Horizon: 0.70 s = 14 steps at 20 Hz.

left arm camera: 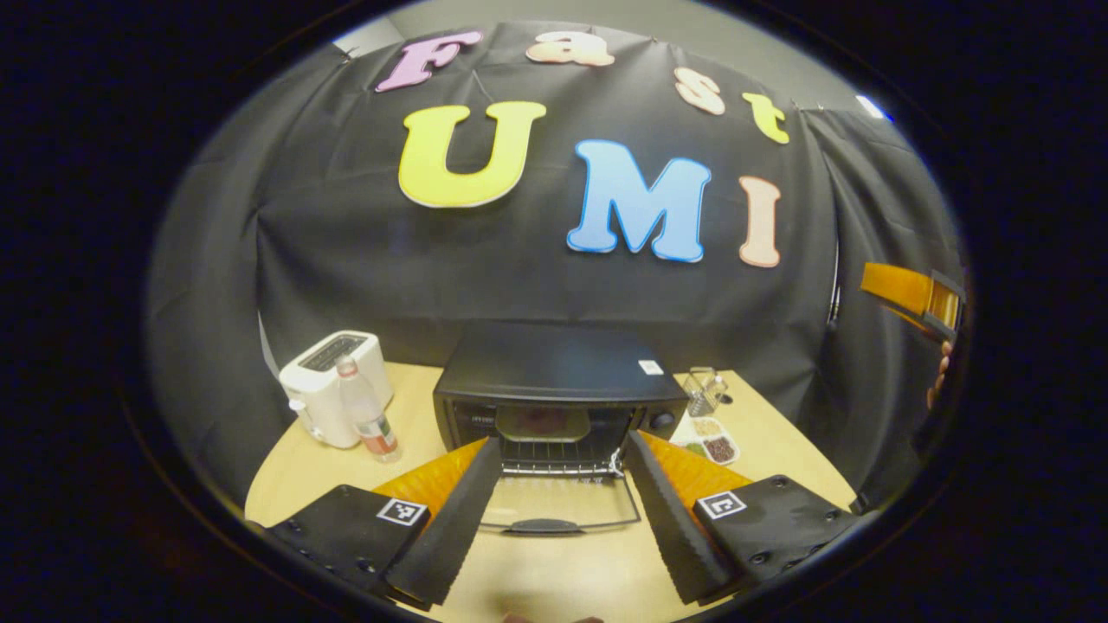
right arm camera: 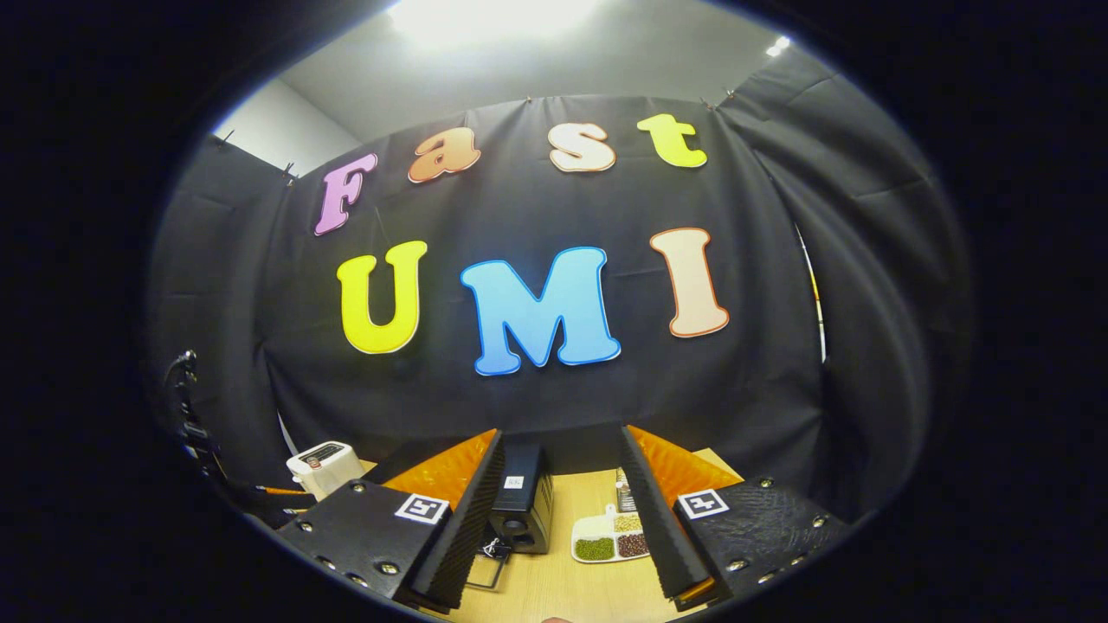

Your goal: Open the electric oven with the left hand, put the food in, and close the electric oven.

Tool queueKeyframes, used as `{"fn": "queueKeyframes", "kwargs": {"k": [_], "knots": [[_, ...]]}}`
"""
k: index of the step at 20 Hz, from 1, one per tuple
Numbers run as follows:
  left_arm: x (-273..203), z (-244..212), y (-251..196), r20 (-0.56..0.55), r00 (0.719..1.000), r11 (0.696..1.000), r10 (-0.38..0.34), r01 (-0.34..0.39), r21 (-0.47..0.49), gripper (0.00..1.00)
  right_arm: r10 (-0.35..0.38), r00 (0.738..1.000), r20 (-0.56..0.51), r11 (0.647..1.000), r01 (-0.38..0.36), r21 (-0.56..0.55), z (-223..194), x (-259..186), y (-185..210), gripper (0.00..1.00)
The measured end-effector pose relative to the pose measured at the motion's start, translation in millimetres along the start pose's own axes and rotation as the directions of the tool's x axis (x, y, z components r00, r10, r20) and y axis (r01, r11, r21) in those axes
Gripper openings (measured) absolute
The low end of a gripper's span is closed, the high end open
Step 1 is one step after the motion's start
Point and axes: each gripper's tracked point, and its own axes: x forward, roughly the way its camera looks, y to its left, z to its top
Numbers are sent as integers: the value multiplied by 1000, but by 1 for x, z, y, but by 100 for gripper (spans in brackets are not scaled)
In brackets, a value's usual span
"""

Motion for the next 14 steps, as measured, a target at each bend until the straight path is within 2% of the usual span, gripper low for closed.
{"fn": "queueKeyframes", "kwargs": {"k": [2, 6, 10, 11, 14], "knots": [[7, -22, 2, -64, 998, 1000, -1, 1, -7, 100, -10, 1000, 9, 1000, 10, -6, 1, 0, -2, 81], [17, -74, 5, -230, 973, 1000, -1, 0, -5, 100, -16, 1000, 8, 1000, 16, -24, 1, 2, -1, 81], [30, -136, 7, -425, 905, 1000, -5, -4, -20, 98, -26, 999, 20, 998, 27, -50, 2, 1, -5, 84], [33, -151, 8, -470, 883, 1000, -8, -6, -28, 100, -29, 999, 18, 998, 30, -56, 1, 2, -5, 87], [41, -190, 13, -588, 809, 999, -9, -15, -35, 98, -40, 999, 3, 998, 40, -54, -3, 2, -8, 89]]}}
